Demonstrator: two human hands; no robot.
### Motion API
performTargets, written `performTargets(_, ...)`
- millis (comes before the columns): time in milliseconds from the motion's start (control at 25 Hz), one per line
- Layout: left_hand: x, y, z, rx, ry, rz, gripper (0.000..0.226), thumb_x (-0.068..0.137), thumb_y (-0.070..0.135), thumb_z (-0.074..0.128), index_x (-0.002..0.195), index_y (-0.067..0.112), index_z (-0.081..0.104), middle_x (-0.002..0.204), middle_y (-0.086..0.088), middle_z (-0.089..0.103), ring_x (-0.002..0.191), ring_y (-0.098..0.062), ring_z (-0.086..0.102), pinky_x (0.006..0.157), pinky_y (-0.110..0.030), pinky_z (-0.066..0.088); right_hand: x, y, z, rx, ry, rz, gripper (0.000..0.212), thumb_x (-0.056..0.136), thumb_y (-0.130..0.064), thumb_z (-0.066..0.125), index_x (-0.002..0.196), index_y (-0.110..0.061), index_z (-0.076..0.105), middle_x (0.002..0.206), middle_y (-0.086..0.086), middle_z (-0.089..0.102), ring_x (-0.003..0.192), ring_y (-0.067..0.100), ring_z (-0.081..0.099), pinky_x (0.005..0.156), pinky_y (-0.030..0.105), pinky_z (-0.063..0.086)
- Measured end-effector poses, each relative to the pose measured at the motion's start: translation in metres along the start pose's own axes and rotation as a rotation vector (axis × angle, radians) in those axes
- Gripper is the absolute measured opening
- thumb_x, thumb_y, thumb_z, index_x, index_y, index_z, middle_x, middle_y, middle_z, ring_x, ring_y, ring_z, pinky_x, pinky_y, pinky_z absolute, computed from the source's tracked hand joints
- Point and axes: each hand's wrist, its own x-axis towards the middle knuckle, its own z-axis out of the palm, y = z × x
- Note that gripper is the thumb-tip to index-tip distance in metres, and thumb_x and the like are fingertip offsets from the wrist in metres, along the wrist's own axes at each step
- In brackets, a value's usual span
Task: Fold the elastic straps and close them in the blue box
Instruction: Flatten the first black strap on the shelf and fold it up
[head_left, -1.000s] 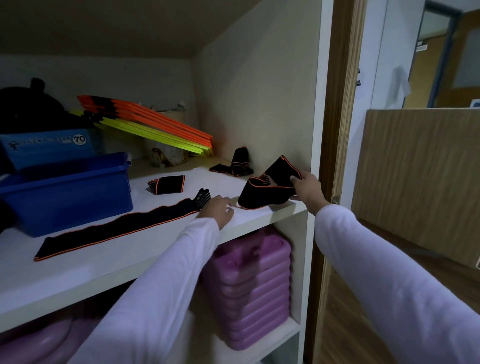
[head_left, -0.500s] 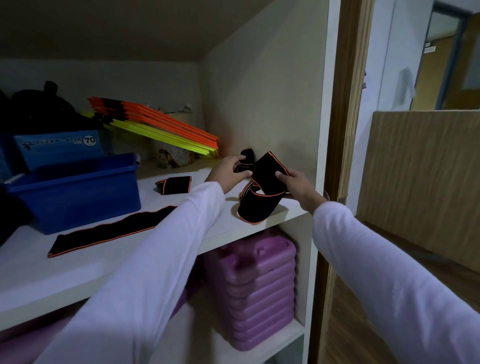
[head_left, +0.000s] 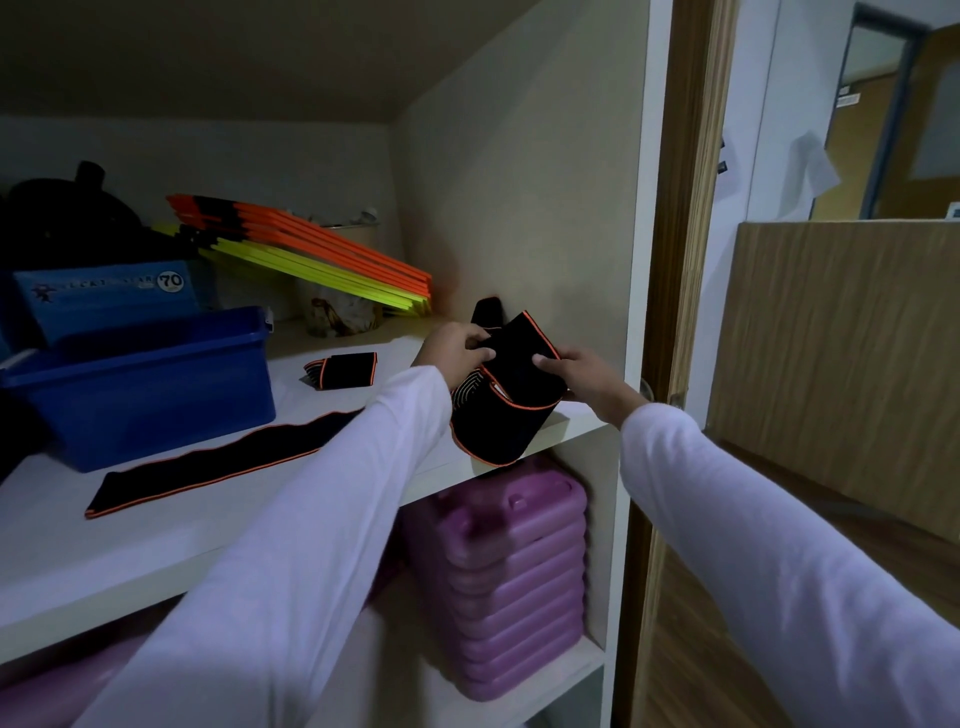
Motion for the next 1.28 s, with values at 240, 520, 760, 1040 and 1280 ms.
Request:
performTargets(240, 0.002, 0.001, -0.005, -0.119, 0.149, -0.027, 0.027, 0.089, 0.009, 0.059, 0.113, -0.002, 0.067, 0.110, -0.020, 0.069, 0.095, -0.030, 0.063, 0.080, -0.024, 0.044, 0.003, 0.008, 0.004, -0.119, 0.000, 0.039, 0.037, 0.088, 0.000, 0.057, 0.125, 0.005, 0.055, 0.106, 0.015, 0.064, 0.071, 0.013, 0.058, 0.061, 0.014, 0.048)
performTargets(520, -0.005, -0.011, -0.024, -0.330, 0.357, -0.089, 0.022, 0.088, 0.007, 0.057, 0.104, -0.001, 0.069, 0.098, -0.020, 0.070, 0.086, -0.033, 0.064, 0.089, -0.049, 0.054, -0.003, 0.011, 0.006, -0.142, -0.045, 0.048, 0.028, 0.088, -0.004, 0.061, 0.116, 0.000, 0.061, 0.080, 0.001, 0.062, 0.060, 0.008, 0.060, 0.047, 0.004, 0.048)
performTargets(760, -0.032, -0.023, -0.070, -0.394, 0.660, -0.203, 0.025, 0.092, 0.012, 0.054, 0.109, 0.001, 0.068, 0.098, -0.013, 0.068, 0.085, -0.032, 0.066, 0.068, -0.031, 0.060, 0.005, -0.003, 0.018, -0.412, -0.092, 0.036, 0.019, 0.085, -0.007, 0.064, 0.104, -0.003, 0.066, 0.071, 0.006, 0.059, 0.054, 0.010, 0.059, 0.046, 0.012, 0.044)
performTargets(1040, -0.090, -0.079, -0.150, -0.453, 1.020, -0.382, 0.025, 0.092, 0.011, 0.054, 0.109, -0.003, 0.066, 0.092, -0.004, 0.059, 0.037, -0.002, 0.058, 0.040, -0.009, 0.044, 0.023, -0.016, 0.063, -0.543, -0.117, 0.020, 0.012, 0.084, -0.013, 0.066, 0.083, -0.001, 0.065, 0.085, 0.010, 0.056, 0.086, 0.021, 0.052, 0.078, 0.031, 0.043)
performTargets(1280, -0.159, -0.120, -0.179, -0.412, 1.116, -0.631, 0.016, 0.087, 0.015, 0.058, 0.093, 0.005, 0.068, 0.086, -0.009, 0.061, 0.027, 0.001, 0.053, 0.048, -0.021, 0.049, 0.028, -0.040, 0.115, -0.349, -0.007, 0.070, 0.011, 0.081, -0.007, 0.069, 0.085, -0.001, 0.059, 0.094, 0.013, 0.060, 0.076, 0.025, 0.058, 0.068, 0.031, 0.044)
